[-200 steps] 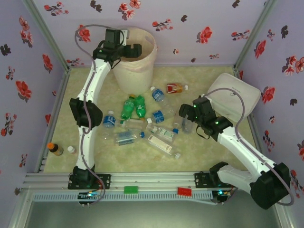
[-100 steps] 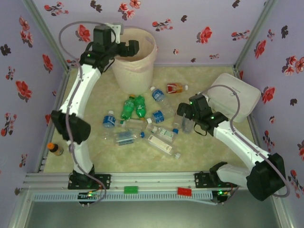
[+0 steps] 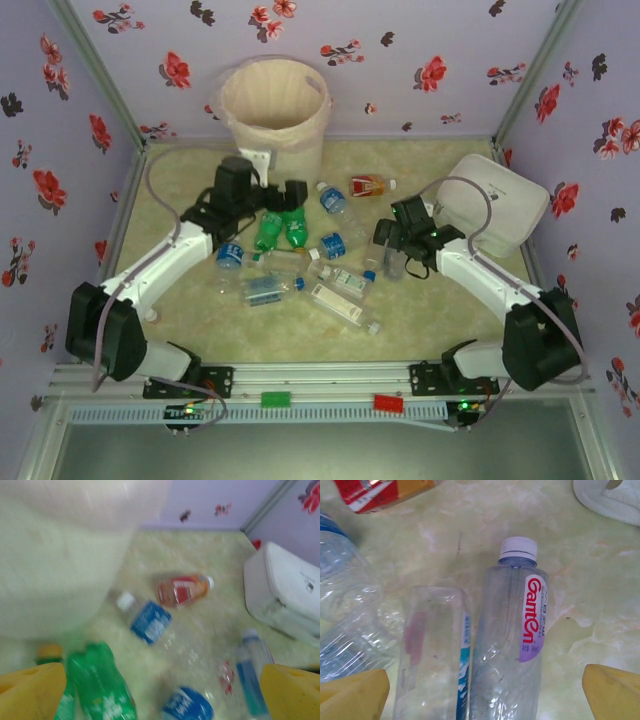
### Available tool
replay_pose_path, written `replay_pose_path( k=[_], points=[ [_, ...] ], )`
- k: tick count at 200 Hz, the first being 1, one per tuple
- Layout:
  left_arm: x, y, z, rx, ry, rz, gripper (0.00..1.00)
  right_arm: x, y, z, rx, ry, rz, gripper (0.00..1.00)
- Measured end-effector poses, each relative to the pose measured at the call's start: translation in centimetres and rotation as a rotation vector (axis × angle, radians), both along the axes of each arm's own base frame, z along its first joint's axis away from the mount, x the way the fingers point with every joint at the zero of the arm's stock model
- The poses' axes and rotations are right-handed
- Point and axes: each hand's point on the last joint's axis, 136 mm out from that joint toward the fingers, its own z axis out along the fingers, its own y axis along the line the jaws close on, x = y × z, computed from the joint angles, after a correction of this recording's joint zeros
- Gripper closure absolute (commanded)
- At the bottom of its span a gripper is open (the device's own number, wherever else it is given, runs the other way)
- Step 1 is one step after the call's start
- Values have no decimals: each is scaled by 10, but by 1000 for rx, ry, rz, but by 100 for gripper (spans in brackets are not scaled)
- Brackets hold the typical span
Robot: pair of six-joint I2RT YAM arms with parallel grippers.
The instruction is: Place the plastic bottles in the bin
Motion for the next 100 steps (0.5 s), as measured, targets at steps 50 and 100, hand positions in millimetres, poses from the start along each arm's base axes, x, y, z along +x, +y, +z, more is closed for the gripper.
replay_pose_path(
  k=[50,100],
  points=[
    [-59,-16,-87,-4,164,10,0,21,1,-26,6,91,-20,8],
    [-58,-19,-86,-33,113,83,0,24,-4,-41,0,126,-52,24]
  ],
)
